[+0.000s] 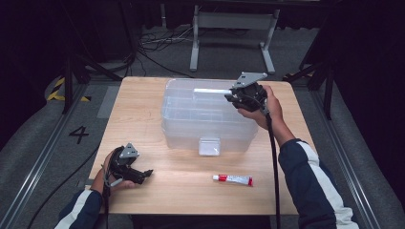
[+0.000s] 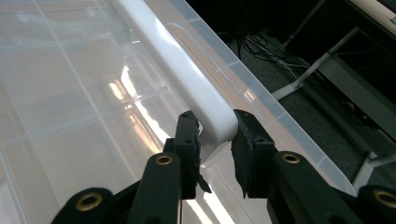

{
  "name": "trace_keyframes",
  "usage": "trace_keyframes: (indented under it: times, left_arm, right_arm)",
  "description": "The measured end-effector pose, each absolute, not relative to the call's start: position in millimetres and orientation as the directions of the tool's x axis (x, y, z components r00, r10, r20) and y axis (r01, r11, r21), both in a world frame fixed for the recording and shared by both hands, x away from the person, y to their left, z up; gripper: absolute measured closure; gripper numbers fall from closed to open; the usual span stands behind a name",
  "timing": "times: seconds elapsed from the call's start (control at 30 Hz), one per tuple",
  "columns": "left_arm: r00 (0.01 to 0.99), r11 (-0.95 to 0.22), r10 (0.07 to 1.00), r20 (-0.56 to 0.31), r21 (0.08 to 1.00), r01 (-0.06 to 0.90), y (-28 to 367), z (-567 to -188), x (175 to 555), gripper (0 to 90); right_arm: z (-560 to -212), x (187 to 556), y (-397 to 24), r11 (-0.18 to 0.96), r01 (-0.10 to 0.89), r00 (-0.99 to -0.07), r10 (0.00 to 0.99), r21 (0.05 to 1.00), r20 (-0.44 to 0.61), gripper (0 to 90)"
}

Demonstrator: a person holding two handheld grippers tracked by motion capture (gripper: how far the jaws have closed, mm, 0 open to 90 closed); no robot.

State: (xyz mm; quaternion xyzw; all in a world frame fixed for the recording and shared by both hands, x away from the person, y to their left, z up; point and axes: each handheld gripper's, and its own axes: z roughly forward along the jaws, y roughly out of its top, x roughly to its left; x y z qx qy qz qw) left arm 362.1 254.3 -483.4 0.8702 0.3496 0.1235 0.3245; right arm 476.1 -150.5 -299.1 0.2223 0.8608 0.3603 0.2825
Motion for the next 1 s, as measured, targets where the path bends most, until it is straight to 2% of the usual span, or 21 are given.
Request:
trace_keyframes:
  times: [0.23,0.33,0.37,0.43,0.5,0.6,0.7,0.73,1.0]
  left_arm:
    - [0.749,-0.57,0.662,-0.017,0.638,0.518,253.8,-480.1,366.0,3.4]
    - [0.756,-0.557,0.654,-0.044,0.648,0.519,254.5,-474.4,369.5,21.1]
    - [0.758,-0.555,0.651,-0.043,0.654,0.514,254.4,-472.7,370.7,21.7]
    - [0.756,-0.564,0.654,-0.023,0.651,0.508,252.7,-470.3,372.0,17.2]
    - [0.762,-0.578,0.648,-0.015,0.641,0.504,251.0,-470.5,372.8,24.0]
    - [0.76,-0.586,0.65,0.001,0.638,0.5,249.6,-470.3,373.1,24.7]
    - [0.755,-0.58,0.656,0.013,0.649,0.492,248.8,-465.0,375.3,28.9]
    - [0.753,-0.577,0.658,0.015,0.654,0.49,247.7,-462.7,376.7,32.8]
    - [0.766,-0.561,0.641,0.042,0.706,0.431,241.1,-440.2,380.9,37.2]
  right_arm:
    - [-296.9,474.5,-148.5,0.647,0.196,-0.741,0.59,0.737,-0.321,73.0]
    - [-296.5,476.2,-149.8,0.64,0.201,-0.749,0.589,0.741,-0.305,73.1]
    - [-295.9,477.0,-150.0,0.643,0.202,-0.751,0.586,0.739,-0.304,73.1]
    - [-294.7,477.6,-149.6,0.647,0.206,-0.755,0.582,0.734,-0.301,73.1]
    - [-293.2,479.4,-150.3,0.654,0.199,-0.763,0.571,0.73,-0.304,73.3]
    - [-292.0,480.8,-151.2,0.651,0.205,-0.766,0.571,0.731,-0.294,73.2]
    - [-289.7,483.0,-151.3,0.649,0.209,-0.767,0.573,0.732,-0.29,73.2]
    - [-289.3,483.5,-151.2,0.646,0.211,-0.766,0.576,0.734,-0.286,73.2]
    - [-284.4,487.8,-150.7,0.634,0.239,-0.761,0.592,0.735,-0.263,73.0]
